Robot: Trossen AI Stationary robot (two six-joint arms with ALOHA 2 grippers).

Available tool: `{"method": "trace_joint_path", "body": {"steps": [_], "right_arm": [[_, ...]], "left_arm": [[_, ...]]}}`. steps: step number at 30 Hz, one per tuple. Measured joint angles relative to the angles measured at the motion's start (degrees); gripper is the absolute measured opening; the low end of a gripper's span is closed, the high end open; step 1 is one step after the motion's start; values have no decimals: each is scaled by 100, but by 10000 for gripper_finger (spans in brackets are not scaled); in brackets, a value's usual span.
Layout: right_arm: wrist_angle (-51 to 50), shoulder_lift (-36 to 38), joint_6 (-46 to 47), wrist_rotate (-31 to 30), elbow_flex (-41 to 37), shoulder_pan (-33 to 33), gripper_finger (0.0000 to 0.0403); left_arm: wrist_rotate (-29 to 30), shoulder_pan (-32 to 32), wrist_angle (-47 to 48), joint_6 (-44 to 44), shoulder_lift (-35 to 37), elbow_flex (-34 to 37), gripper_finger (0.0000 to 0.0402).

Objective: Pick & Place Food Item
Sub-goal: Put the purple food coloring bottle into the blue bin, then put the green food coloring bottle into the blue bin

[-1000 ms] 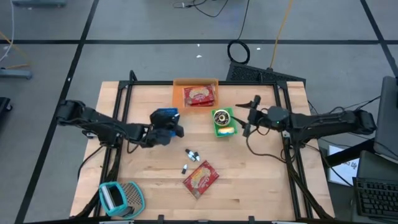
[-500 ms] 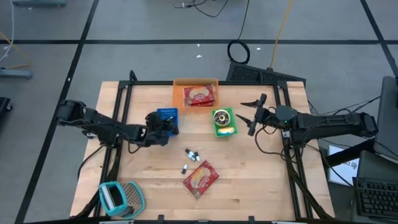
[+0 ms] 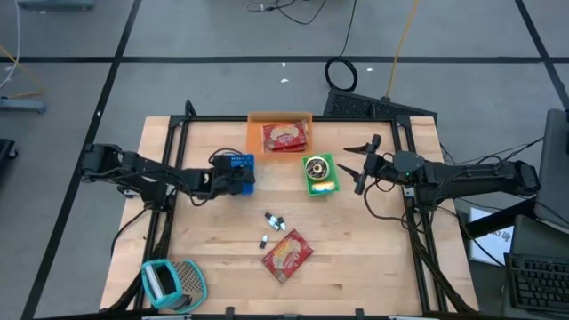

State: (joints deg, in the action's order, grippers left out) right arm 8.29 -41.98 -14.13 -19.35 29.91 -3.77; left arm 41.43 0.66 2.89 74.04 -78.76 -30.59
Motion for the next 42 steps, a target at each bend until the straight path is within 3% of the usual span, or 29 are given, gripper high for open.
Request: {"method": "trace_joint_path", "body": {"steps": [8,20,25,28,35,42], "right_arm": [[-2,0,64,-2,0,0,238],[-39,-2,151,53,0,0,238],[48,-256,646,861,2,59,238],[372,-797,745,1196,4,285,238],[1383,-2733,801,1194,299,838,238],[1250,-4678,878,1491,1310,1223,238]], "left_arm": [[-370,148,40,-218,2,0,83],[-707,324,3,-826,26,-36,241],[-244,283,-267,-1382,292,-155,272],[42,124,-1138,-2269,521,-193,279],[57,-335,-3399,-4641,649,-188,276],[50,-492,-3842,-5409,649,-188,278]]}}
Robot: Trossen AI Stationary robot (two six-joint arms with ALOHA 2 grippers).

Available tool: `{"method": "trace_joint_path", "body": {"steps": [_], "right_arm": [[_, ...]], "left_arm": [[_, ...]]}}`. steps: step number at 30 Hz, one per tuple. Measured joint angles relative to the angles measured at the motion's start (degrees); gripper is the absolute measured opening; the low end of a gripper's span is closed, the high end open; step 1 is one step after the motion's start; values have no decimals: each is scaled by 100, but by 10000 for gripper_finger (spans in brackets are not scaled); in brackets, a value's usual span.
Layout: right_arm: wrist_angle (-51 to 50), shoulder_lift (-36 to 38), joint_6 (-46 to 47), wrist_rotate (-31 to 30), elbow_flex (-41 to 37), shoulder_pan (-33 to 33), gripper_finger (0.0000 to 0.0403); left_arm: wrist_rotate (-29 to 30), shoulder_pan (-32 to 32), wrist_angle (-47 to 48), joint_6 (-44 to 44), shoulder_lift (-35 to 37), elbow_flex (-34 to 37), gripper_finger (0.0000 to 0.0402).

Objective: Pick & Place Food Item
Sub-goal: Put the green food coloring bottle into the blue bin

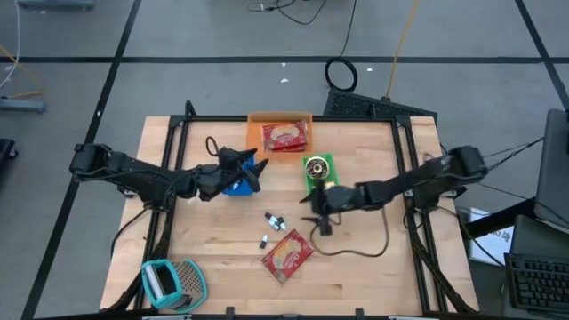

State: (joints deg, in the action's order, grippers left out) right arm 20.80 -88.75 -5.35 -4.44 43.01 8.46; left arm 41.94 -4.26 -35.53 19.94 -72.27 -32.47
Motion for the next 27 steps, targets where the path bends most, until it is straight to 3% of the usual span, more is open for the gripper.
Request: {"method": "trace_joint_path", "body": {"steps": [4,9,14,18,27], "right_arm": [[-21,-903,-186,451,555,3,242],[-261,-1639,-610,463,1196,-41,262],[-463,-2054,-586,536,1676,-142,278],[-494,-2238,-543,901,1843,-179,287],[-676,-2408,-386,887,1839,-192,277]], "left_arm": [[1,12,147,-12,-3,0,278],[-240,-2,272,121,-4,0,278],[-596,-2,284,131,-4,0,278],[-599,-2,298,131,-4,0,278],[-599,-2,348,116,-4,0,278]]}}
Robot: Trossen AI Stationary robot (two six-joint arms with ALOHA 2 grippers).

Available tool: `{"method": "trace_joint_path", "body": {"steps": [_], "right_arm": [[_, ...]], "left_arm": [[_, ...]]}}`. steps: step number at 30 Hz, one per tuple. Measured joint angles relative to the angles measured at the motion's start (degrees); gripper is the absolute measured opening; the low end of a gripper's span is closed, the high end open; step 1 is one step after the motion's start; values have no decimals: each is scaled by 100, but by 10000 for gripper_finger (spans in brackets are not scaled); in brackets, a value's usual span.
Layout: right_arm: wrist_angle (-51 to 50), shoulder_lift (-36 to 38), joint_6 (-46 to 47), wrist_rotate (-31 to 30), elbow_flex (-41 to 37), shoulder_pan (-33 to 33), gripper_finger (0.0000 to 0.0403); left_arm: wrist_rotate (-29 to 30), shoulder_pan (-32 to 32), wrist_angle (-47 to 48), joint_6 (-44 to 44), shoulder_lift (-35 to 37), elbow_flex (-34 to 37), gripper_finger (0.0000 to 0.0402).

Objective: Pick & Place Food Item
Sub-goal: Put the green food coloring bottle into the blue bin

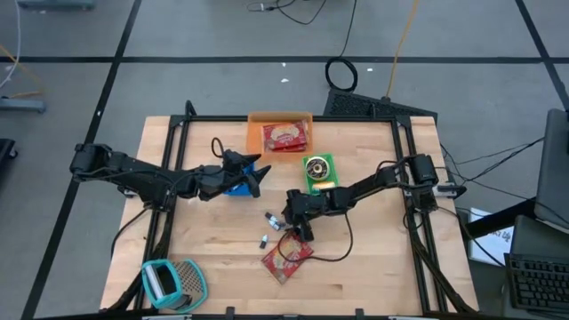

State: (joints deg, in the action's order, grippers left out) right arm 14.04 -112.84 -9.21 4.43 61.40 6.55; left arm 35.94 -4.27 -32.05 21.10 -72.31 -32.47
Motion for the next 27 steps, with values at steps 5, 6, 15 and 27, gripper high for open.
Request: {"method": "trace_joint_path", "body": {"steps": [5,6,15,27], "right_arm": [[-26,16,656,-194,1,1,270],[-50,14,688,-292,1,5,270],[-46,13,107,-274,1,98,267],[502,15,-613,220,-2,259,263]], "left_arm": [[0,0,58,2,-2,2,278],[0,0,57,2,-2,2,278],[2,0,61,-2,-2,2,278],[2,0,63,2,-2,2,278]]}}
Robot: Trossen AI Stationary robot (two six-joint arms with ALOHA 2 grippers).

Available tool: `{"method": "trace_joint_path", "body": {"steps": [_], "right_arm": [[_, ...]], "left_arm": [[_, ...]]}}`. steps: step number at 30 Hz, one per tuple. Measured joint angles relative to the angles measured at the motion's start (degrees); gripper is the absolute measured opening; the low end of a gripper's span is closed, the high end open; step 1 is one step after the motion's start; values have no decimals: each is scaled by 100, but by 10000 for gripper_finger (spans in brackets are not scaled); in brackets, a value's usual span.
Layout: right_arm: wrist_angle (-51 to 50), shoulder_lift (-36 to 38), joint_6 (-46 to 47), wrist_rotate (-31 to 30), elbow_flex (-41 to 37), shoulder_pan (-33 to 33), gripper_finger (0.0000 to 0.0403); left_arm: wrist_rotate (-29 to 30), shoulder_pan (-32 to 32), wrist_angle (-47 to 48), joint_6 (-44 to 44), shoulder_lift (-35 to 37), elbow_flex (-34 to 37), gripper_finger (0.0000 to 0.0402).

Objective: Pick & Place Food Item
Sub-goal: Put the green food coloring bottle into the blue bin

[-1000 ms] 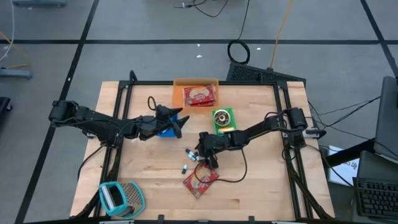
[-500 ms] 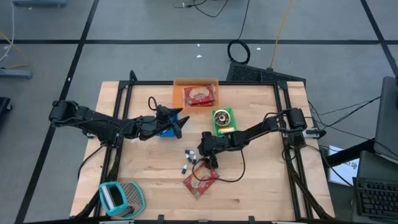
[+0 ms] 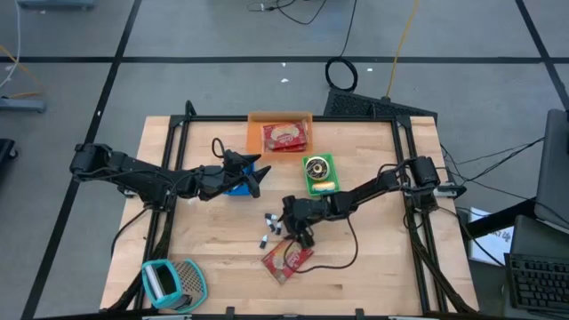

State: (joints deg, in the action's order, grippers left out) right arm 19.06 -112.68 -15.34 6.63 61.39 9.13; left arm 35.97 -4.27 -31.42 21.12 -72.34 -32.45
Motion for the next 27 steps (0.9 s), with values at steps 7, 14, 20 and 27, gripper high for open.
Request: {"method": "trace_joint_path", "body": {"steps": [7,14,20,27], "right_arm": [[-132,0,-190,410,0,-68,257],[10,-139,-433,423,0,-165,243],[275,-340,-336,423,0,-184,234],[-98,-262,-281,410,0,-184,221]], "left_arm": [[4,0,0,13,0,0,278],[6,7,-2,22,0,0,278],[6,7,29,39,0,0,278],[6,7,45,107,0,0,278]]}}
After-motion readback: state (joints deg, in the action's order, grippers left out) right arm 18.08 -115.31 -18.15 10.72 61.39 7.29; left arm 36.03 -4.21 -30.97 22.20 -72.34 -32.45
